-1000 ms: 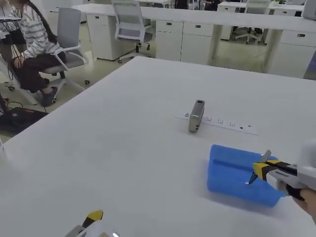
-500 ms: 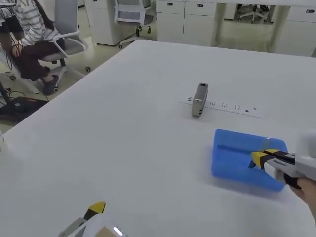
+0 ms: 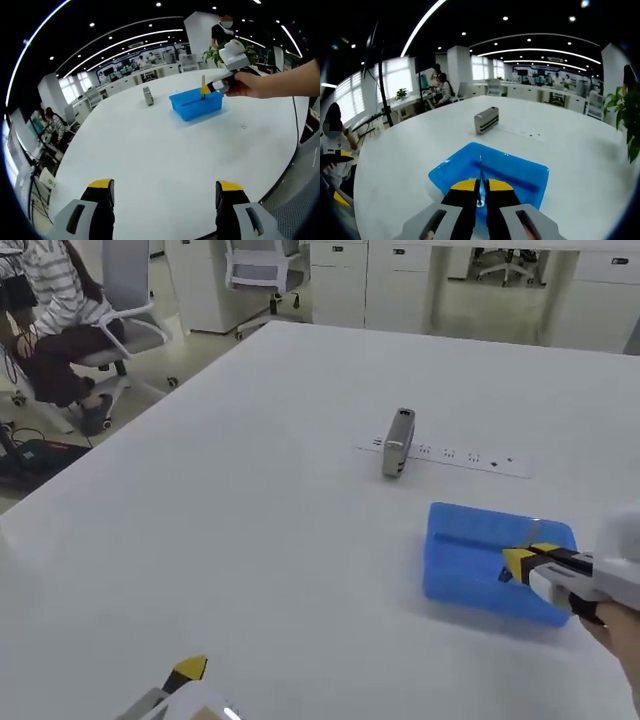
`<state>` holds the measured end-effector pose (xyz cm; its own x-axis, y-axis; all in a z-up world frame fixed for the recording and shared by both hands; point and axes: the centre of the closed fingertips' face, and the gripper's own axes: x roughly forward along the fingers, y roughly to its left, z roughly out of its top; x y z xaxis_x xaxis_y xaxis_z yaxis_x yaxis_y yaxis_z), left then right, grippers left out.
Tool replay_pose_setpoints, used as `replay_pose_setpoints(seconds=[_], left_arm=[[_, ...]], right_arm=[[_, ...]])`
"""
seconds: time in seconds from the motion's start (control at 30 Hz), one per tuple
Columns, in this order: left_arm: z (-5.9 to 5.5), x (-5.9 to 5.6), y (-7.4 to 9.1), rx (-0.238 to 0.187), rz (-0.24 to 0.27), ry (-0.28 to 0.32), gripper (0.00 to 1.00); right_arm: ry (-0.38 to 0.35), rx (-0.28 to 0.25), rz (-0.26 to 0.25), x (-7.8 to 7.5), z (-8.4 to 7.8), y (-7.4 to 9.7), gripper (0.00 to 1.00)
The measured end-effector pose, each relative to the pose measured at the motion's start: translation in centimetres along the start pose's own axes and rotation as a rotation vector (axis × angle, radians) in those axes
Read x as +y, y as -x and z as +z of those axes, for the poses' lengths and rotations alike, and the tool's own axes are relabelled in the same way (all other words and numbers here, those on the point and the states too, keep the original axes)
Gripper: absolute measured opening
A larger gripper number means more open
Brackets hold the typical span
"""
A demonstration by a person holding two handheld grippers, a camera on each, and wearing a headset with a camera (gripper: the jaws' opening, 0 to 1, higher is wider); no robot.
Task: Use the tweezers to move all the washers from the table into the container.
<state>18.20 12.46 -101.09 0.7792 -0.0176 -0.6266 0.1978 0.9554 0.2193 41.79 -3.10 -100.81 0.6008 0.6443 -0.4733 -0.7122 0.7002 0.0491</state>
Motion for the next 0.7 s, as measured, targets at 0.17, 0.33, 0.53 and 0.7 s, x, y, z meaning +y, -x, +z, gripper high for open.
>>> replay_pose_setpoints(seconds=[0.17, 0.33, 0.53, 0.7], left_arm=[[-0.1, 0.0, 0.0, 0.006, 0.007, -0.008, 0.85], [0.1, 0.5, 0.2, -0.007, 0.029, 0.008, 0.85], [0.7, 1.0, 0.6, -0.043, 0.053, 0.023, 0.85], [0.8, 1.7, 0.8, -0.054, 0.087, 0.026, 0.84]], right_arm=[[0.022, -0.009, 0.003, 0.1, 0.6, 0.3, 0.02], [0.021, -0.048, 0.013, 0.3, 2.3, 1.5, 0.02], [0.009, -0.106, 0.009, 1.1, 3.8, 4.3, 0.02], [0.007, -0.116, -0.01, 1.6, 3.8, 6.5, 0.02]])
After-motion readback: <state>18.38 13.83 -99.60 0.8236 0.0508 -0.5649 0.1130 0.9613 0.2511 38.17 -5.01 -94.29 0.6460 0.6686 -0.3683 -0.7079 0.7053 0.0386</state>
